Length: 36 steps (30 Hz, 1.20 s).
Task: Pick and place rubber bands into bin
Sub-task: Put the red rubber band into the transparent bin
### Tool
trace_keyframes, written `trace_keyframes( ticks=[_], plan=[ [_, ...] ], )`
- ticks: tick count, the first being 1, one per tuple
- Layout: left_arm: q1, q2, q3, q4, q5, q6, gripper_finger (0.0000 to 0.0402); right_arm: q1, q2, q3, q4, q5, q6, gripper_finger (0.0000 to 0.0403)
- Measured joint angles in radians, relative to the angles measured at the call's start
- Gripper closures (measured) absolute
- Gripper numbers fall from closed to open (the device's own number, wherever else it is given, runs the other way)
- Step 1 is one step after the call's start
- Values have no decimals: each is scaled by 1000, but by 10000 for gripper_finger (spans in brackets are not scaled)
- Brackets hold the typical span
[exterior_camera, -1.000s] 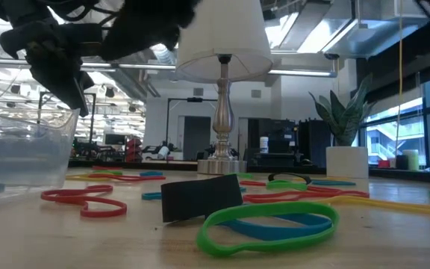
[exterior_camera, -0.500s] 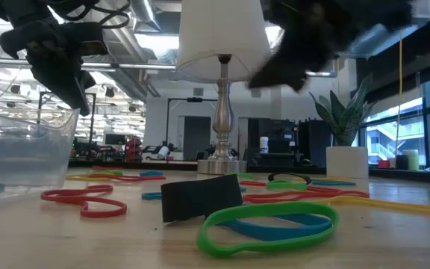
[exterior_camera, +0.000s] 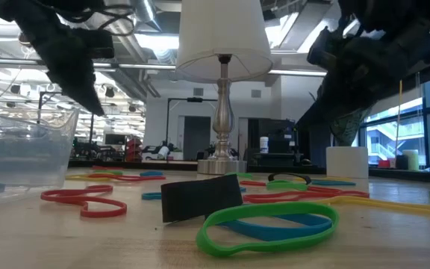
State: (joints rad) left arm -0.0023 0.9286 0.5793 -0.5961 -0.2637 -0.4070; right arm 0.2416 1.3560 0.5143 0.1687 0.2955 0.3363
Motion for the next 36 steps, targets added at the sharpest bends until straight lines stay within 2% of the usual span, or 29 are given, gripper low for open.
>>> trace_keyframes(
  ticks=[7,12,16,23,30,36],
  plan=[
    [214,52,3,20,-48,-78,272,1,5,-1,-20,0,-1,396],
    [384,103,3,143,-102,-36,242,1,5,-1,-23,-1,-2,396],
    [535,154,13,210,-90,-38,242,0,5,-1,-23,0,-1,396],
    [753,303,103,153,-82,-92,262,1,5,-1,-20,0,1,396],
    [885,459,144,153,23,-150,281,1,5,-1,-20,-1,3,396],
    [951,573,145,151,30,-159,289,1,5,-1,-19,-1,3,395]
  ],
)
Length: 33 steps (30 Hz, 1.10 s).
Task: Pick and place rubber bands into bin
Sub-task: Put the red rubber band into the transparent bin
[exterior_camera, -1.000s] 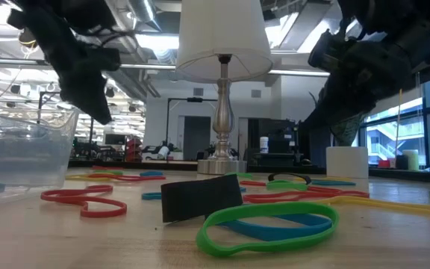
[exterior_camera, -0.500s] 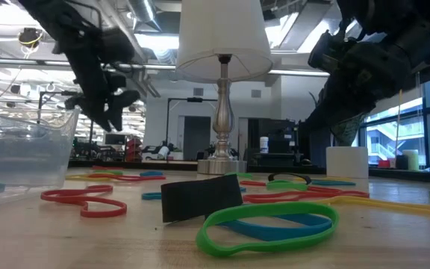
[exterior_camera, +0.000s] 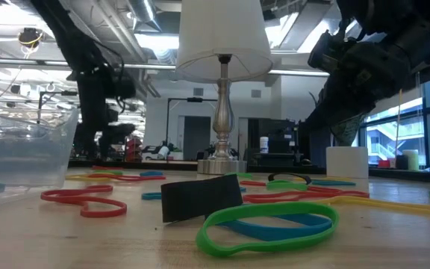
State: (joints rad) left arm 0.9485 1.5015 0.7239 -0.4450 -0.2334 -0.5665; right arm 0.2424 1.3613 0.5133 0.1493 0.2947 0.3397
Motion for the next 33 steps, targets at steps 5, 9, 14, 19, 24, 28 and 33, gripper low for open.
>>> trace_keyframes(
  ticks=[5,9,14,19,24,28,33],
  plan=[
    [-13,41,33,-19,-28,-24,292,0,0,0,0,0,0,395],
    [-10,49,36,-30,-27,-24,299,0,0,0,0,0,0,395],
    [-19,55,36,-26,4,-42,310,0,0,0,3,0,0,395],
    [-40,86,36,-22,-33,-41,318,0,0,0,4,0,-1,395],
    [-69,133,50,-34,-100,-41,324,0,0,0,6,0,-3,395],
    [-80,154,64,-49,-114,-41,329,0,0,0,7,0,-3,395],
    [-80,155,64,-52,-98,-39,350,0,0,0,8,0,-3,395]
  ],
)
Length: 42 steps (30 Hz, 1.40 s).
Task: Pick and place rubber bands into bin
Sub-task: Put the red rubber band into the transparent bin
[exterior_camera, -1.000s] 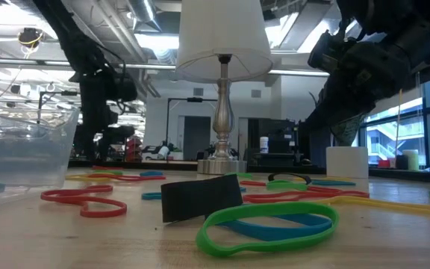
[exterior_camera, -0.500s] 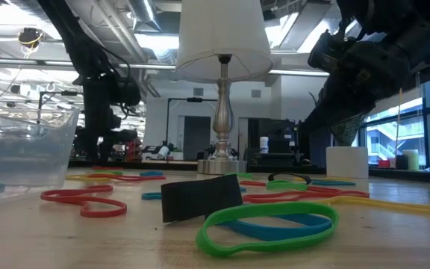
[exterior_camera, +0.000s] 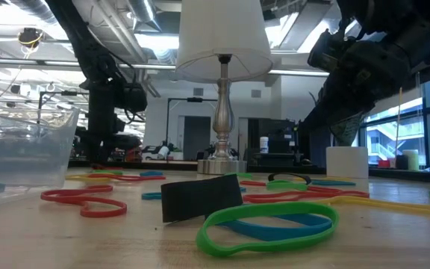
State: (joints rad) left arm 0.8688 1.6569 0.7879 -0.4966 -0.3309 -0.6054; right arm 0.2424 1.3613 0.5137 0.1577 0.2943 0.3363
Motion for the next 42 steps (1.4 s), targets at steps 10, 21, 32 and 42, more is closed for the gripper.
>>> trace_keyframes(
  ticks=[10,21,32,42],
  plan=[
    [-18,-6,-1,-64,8,7,400,0,0,0,0,0,0,395],
    [-113,-151,-8,-145,-2,-14,400,0,0,0,4,0,2,395],
    [-127,-149,-41,-86,35,-20,383,0,0,0,11,0,3,395],
    [-80,-54,-50,-14,-21,-18,312,0,0,0,11,0,3,395]
  ],
)
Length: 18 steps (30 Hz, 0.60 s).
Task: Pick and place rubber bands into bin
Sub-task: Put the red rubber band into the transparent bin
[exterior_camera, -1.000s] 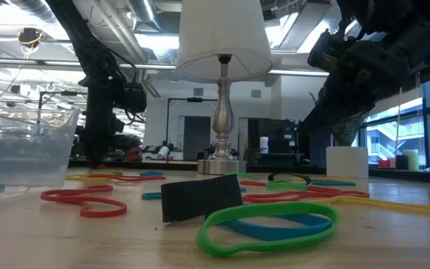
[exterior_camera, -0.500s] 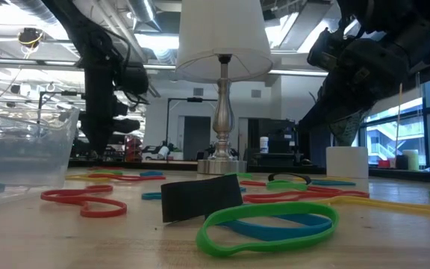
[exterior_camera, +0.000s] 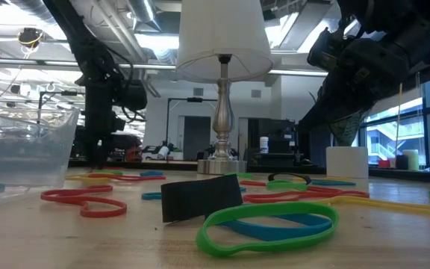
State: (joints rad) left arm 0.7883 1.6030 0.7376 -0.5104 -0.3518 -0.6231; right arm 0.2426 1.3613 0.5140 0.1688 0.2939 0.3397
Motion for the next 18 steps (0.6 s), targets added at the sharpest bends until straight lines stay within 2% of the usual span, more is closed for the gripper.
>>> trace_keyframes(
  ticks=[5,9,12,16,18],
  plan=[
    [0,2,-2,9,-23,0,292,0,0,0,0,0,0,395],
    [0,2,-2,7,-2,8,297,0,0,0,0,0,0,395],
    [1,1,-5,-1,46,29,326,0,0,0,0,0,0,395],
    [1,-2,-33,6,87,35,388,0,0,0,0,0,0,395],
    [0,-5,-46,16,88,38,395,0,0,0,0,0,1,395]
  ],
)
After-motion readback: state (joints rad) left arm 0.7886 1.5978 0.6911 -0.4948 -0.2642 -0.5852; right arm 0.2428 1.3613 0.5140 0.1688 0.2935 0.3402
